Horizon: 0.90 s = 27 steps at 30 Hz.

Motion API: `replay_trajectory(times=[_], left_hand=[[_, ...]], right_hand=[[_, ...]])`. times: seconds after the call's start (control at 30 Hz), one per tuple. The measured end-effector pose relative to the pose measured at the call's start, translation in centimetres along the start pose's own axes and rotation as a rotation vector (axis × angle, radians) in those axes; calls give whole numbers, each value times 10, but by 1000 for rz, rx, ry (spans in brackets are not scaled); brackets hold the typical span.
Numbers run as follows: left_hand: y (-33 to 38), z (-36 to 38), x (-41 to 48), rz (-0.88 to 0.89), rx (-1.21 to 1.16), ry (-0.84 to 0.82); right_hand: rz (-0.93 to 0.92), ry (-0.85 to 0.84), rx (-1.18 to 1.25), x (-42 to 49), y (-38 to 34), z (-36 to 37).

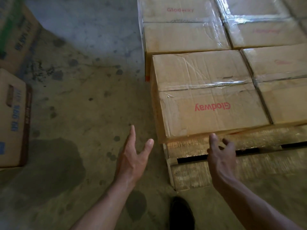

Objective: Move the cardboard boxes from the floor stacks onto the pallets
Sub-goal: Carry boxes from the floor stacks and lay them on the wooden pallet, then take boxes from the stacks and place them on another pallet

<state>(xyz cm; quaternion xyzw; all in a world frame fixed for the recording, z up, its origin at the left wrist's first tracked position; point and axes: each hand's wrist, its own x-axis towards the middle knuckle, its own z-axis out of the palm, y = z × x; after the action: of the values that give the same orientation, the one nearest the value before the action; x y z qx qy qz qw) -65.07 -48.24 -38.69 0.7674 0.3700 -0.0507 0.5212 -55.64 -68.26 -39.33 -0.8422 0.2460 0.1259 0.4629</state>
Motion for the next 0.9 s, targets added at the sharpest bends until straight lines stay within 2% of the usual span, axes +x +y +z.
replay_trajectory(times=[0.1,0.17,0.27,0.37,0.43,0.5,0.57,0.7,0.83,0.9], left_hand=[[-2,-59,-14,-20,66,75],[16,-104,-24,-33,21,145],[68,-177,-45,23,-13,215],[136,-254,-72,131,3,291],[188,-305,-91,253,79,455],[244,-359,-112,354,220,740],[284,-406,-132,419,220,827],[358,-498,-188,381,5,869],[419,-570,-234,352,41,875],[434,-601,-239,373,59,947]], right_hand=[[-125,-91,-174,-46,-22,8],[-176,-140,-244,-72,-59,10],[-282,-240,-367,-115,-142,4],[-437,-311,-369,-159,-241,-15],[-544,-317,-361,-194,-309,-31],[-633,-293,-376,-237,-377,-48],[-693,-275,-355,-282,-441,-67],[-905,-219,-309,-357,-536,-94],[-1031,-247,-278,-411,-609,-100],[-1087,-278,-257,-428,-640,-97]])
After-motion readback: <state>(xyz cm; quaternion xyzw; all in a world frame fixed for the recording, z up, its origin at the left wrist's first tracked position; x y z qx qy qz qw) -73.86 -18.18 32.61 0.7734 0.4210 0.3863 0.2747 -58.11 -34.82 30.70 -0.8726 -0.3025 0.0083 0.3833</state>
